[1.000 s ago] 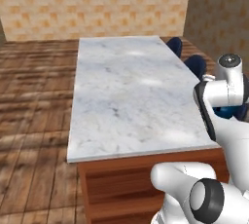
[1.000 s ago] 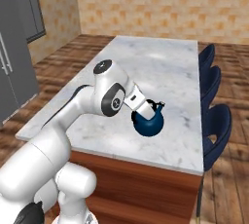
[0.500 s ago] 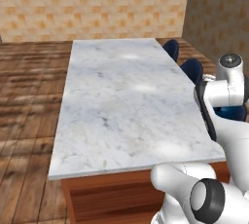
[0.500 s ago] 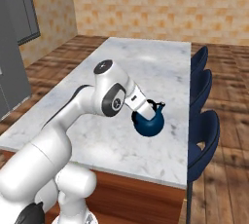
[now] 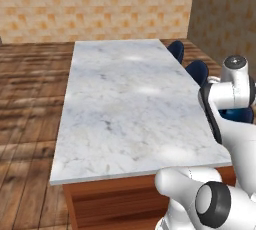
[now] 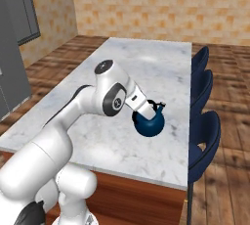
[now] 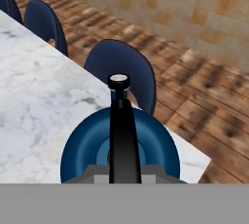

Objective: The kettle is done boiling. Turn off the stove, then wait for 300 timesteps before moving the kettle to the dining table.

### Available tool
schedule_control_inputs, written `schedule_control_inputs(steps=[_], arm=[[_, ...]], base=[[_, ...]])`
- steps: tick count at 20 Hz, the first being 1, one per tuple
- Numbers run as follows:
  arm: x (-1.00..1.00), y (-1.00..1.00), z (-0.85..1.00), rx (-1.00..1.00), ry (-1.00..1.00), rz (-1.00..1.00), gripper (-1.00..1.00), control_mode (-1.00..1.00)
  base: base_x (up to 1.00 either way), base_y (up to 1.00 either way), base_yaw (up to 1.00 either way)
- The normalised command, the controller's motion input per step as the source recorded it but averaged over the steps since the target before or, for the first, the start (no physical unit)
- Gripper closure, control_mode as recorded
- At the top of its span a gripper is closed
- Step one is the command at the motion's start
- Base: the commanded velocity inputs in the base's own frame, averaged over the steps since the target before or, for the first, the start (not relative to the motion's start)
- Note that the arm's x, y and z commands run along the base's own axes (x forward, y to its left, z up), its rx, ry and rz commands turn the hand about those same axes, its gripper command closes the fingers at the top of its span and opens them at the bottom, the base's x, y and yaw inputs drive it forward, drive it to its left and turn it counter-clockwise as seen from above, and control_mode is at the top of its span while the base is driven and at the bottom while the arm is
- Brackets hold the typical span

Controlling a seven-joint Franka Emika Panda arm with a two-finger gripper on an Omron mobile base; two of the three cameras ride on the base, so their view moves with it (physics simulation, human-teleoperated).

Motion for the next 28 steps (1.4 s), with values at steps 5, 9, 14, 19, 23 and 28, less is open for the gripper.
schedule_control_inputs(steps=[5, 9, 14, 19, 23, 28], arm=[[0.26, 0.00, -0.18, 0.00, 0.01, 0.00, 1.00, -1.00], [0.33, 0.04, -0.30, 0.00, 0.02, 0.00, 1.00, -1.00], [0.25, 0.00, -0.33, 0.02, 0.01, 0.01, 1.00, -1.00], [0.10, -0.01, -0.26, 0.17, 0.06, 0.00, 1.00, -1.00], [0.12, 0.00, -0.07, 0.06, 0.02, 0.00, 1.00, -1.00], [0.11, 0.00, -0.07, 0.00, 0.01, 0.00, 1.00, -1.00]], base=[[0.00, 0.00, 0.00], [0.00, 0.00, 0.00], [0.00, 0.00, 0.00], [0.00, 0.00, 0.00], [0.00, 0.00, 0.00], [0.00, 0.00, 0.00]])
